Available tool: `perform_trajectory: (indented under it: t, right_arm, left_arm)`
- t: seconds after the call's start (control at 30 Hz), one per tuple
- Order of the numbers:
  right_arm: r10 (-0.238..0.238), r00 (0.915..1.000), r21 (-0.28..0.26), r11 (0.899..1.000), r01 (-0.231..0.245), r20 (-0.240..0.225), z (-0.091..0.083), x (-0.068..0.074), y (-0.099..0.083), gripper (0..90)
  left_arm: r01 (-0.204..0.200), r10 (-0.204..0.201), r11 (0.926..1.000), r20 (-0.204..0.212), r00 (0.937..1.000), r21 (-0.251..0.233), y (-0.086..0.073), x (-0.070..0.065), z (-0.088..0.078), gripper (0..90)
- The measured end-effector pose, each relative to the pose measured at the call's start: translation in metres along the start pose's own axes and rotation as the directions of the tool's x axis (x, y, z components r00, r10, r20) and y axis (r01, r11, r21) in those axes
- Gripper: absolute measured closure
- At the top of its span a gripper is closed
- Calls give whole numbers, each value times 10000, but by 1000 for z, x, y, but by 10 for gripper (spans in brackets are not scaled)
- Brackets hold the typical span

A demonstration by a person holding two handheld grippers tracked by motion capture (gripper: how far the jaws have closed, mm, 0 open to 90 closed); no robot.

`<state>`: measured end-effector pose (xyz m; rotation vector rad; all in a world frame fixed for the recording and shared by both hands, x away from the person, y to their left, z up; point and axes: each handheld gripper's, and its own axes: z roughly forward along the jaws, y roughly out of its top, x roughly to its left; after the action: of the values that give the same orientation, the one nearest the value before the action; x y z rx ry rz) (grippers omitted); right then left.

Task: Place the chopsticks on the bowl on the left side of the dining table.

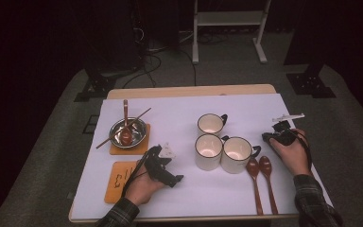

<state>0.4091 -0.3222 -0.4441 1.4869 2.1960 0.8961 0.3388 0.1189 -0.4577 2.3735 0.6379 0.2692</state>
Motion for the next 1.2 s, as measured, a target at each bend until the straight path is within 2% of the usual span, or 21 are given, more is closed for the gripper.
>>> perform_trajectory:
  t: [0.27,0.53,1.2]
  right_arm:
    - [-77,9999,137,9999,79,-89,5,3,0,826]
    - [-264,9996,63,9996,265,-67,2,5,-1,749]
    - [-440,9990,-350,9984,439,-16,-29,3,-13,716]
  left_arm:
    - [23,-23,10000,0,10000,-18,0,0,0,0]
    - [25,-25,10000,2,10000,-20,0,0,0,0]
    - [45,-45,10000,8,10000,-31,0,0,0,0]
